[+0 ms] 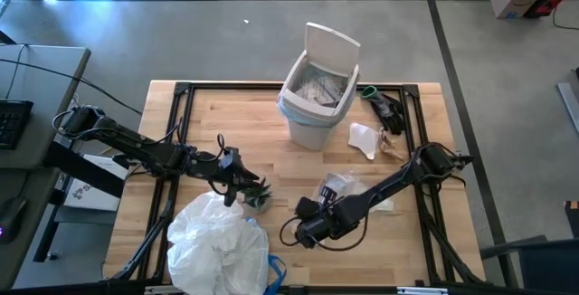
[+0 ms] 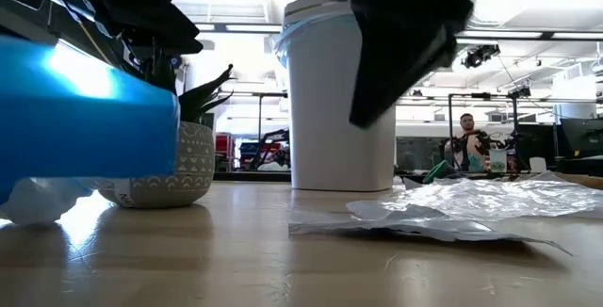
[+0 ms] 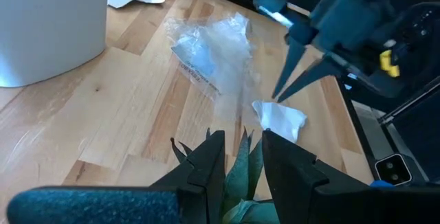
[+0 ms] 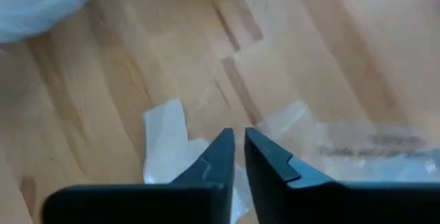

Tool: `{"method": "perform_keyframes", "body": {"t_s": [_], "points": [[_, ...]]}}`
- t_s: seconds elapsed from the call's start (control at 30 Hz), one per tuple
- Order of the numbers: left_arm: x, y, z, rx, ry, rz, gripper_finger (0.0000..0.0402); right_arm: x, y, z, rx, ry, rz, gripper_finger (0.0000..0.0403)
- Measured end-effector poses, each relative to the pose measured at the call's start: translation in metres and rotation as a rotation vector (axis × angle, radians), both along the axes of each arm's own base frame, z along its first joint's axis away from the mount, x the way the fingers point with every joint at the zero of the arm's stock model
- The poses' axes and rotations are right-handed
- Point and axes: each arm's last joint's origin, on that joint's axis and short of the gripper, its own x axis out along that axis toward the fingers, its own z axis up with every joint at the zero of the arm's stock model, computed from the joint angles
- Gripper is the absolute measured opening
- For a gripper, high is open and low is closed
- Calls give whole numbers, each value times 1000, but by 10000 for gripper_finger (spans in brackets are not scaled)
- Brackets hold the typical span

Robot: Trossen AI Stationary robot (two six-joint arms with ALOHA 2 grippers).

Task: Place trash/remove bag and relplace
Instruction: Put the transparent plastic into the trash bin

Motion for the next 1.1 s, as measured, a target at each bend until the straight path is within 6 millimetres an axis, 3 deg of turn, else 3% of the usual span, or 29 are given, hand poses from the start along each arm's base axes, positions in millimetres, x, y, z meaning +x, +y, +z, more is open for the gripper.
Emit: {"method": "perform_keyframes", "body": {"t_s": [0.23, 0.4, 0.87, 0.97, 1.1], "points": [[0, -1, 0, -4, 2, -14, 80, -5, -10, -17, 16, 30, -89, 125], [-1, -2, 0, -5, 5, -20, 80, -12, -18, -29, -3, 49, -188, 157], [-1, -2, 0, 5, 5, -19, 80, -25, -25, -65, 57, 11, -279, 152], [-1, -2, 0, 5, 4, -17, 80, -28, -27, -69, 60, 12, -295, 127], [-1, -1, 0, 6, 5, -16, 80, -29, -28, -70, 60, 18, -296, 60]]}}
